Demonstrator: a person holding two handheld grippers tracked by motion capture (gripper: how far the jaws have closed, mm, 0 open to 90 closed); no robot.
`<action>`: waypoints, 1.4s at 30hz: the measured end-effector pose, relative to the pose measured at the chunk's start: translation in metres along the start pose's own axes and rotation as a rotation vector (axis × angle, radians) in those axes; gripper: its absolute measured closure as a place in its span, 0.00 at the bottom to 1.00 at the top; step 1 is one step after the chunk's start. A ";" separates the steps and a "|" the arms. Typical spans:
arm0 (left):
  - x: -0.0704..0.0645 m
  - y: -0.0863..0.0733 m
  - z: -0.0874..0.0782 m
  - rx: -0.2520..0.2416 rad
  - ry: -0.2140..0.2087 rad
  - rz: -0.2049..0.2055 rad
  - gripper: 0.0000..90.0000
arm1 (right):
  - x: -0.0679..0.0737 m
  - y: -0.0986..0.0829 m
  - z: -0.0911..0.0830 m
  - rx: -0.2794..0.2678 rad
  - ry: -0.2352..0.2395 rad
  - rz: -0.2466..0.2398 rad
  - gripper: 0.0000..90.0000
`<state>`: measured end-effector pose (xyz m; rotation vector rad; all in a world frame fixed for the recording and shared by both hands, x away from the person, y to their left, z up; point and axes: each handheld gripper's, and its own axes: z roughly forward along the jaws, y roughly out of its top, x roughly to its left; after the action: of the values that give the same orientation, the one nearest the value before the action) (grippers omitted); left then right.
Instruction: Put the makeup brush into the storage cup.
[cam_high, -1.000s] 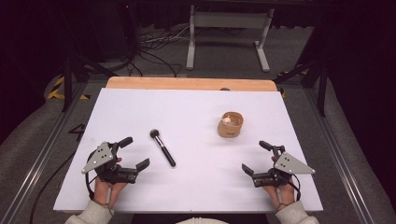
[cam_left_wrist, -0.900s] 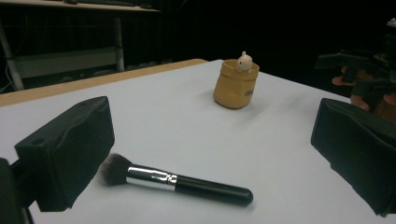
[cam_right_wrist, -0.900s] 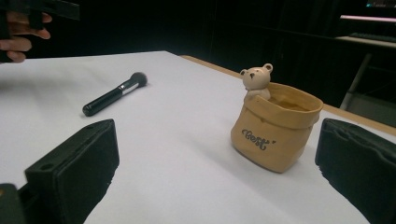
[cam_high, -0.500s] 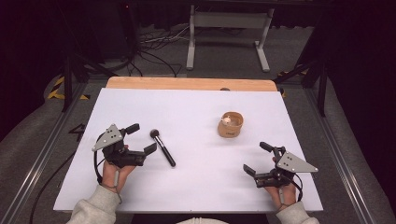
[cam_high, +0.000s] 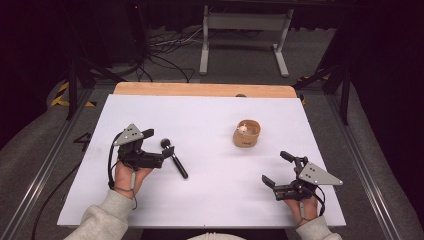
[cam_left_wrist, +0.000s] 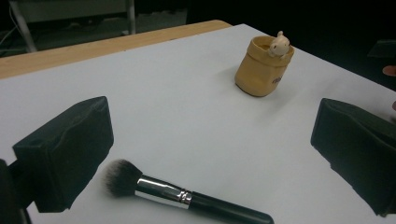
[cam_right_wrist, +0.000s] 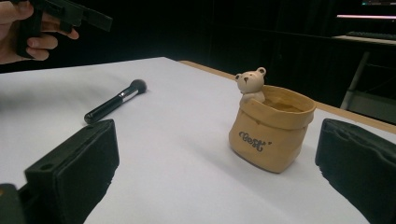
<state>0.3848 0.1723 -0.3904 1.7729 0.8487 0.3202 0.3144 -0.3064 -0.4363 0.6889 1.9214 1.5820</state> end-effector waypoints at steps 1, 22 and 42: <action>0.000 0.002 0.001 0.009 0.010 -0.017 0.00 | 0.000 0.000 0.000 -0.003 -0.002 0.002 0.00; 0.003 0.031 0.031 0.285 0.150 -0.091 0.00 | -0.001 0.006 -0.005 -0.035 0.010 0.017 0.00; 0.000 0.038 0.053 0.457 0.207 -0.153 0.00 | 0.000 0.012 -0.004 -0.075 0.028 -0.001 0.01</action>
<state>0.4307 0.1287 -0.3758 2.1013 1.2758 0.2218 0.3121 -0.3066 -0.4238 0.6370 1.8714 1.6626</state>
